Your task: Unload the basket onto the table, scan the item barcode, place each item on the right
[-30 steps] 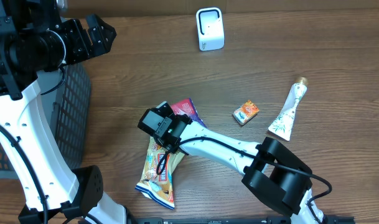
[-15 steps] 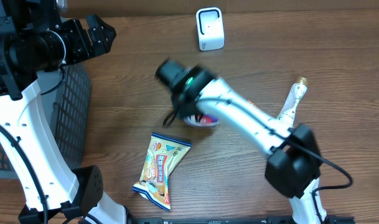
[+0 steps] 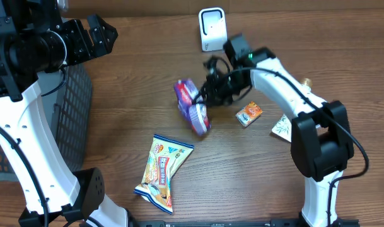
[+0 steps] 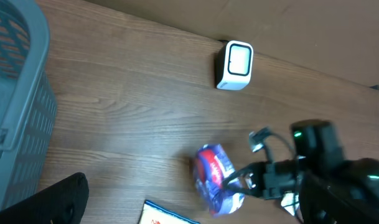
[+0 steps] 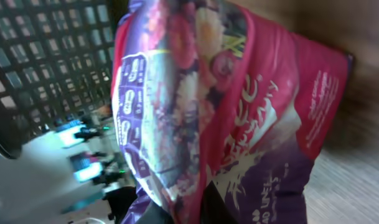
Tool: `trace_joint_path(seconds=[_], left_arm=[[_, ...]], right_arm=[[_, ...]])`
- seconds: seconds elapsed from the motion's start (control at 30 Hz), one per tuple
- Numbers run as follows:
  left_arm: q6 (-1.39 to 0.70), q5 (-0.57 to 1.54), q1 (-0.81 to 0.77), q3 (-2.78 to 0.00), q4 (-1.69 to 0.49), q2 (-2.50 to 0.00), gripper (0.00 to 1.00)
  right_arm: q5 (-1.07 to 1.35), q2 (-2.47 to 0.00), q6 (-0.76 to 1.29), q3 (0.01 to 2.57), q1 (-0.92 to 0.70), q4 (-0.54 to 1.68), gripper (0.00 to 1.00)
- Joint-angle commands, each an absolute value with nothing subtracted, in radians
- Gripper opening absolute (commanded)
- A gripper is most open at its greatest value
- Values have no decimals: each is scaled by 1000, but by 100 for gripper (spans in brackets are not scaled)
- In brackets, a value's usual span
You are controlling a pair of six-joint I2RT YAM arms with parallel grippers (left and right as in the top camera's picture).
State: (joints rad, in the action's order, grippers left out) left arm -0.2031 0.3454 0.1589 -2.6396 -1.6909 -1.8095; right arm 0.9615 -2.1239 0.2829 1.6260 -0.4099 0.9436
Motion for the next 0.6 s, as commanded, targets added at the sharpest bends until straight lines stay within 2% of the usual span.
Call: trace_joint_path(seconds=[0.0,0.07,0.13,0.2,0.4,0.57], left_arm=[[-194,356,162,-2651,-1689,-1805,100],[-194,356,162,-2651,-1689,-1805,100],[-194,356,162,-2651,-1689,-1805,100],[-194,356,162,-2651,-1689,-1805,100],[-194,356,162,-2651,-1689,-1805,100],[-194,356,162,-2651,-1689,-1805,100]], right_arm=[[1030,-2123,343,1530,-343,879,6],[939,-2123,361,1517,-299,890,14],[757,-2123,375,1518,-243,921,27],[617,-2123,374,1521,-196,957,46],[378,-2113,295,1660,-120,1160,50],[409,-2107,159,1815,-146,1307,52]])
